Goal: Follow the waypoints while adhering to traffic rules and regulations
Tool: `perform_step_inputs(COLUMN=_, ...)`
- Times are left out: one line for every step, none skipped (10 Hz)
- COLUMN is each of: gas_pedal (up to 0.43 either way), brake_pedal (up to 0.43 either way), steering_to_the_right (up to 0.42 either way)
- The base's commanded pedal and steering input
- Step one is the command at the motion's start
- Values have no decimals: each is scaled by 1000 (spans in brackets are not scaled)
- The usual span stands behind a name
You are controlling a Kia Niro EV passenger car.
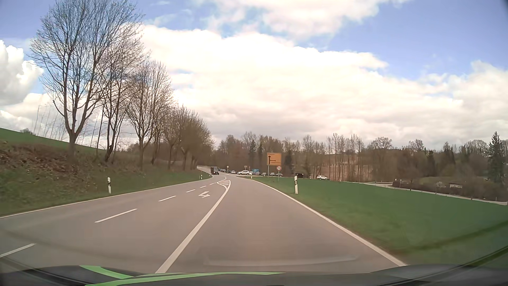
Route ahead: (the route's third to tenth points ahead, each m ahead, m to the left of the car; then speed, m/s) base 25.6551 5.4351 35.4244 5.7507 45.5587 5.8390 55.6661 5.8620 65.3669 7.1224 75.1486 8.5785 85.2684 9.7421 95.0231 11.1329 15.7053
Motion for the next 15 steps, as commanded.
perform_step_inputs(gas_pedal=0, brake_pedal=0, steering_to_the_right=-2)
perform_step_inputs(gas_pedal=0, brake_pedal=0, steering_to_the_right=-3)
perform_step_inputs(gas_pedal=0, brake_pedal=0, steering_to_the_right=-2)
perform_step_inputs(gas_pedal=0, brake_pedal=0, steering_to_the_right=-3)
perform_step_inputs(gas_pedal=0, brake_pedal=0, steering_to_the_right=-4)
perform_step_inputs(gas_pedal=0, brake_pedal=0, steering_to_the_right=-5)
perform_step_inputs(gas_pedal=0, brake_pedal=0, steering_to_the_right=-5)
perform_step_inputs(gas_pedal=0, brake_pedal=0, steering_to_the_right=-5)
perform_step_inputs(gas_pedal=0, brake_pedal=0, steering_to_the_right=-5)
perform_step_inputs(gas_pedal=0, brake_pedal=0, steering_to_the_right=-5)
perform_step_inputs(gas_pedal=0, brake_pedal=0, steering_to_the_right=-6)
perform_step_inputs(gas_pedal=0, brake_pedal=0, steering_to_the_right=-5)
perform_step_inputs(gas_pedal=0, brake_pedal=0, steering_to_the_right=-6)
perform_step_inputs(gas_pedal=0, brake_pedal=0, steering_to_the_right=-6)
perform_step_inputs(gas_pedal=0, brake_pedal=6, steering_to_the_right=-6)
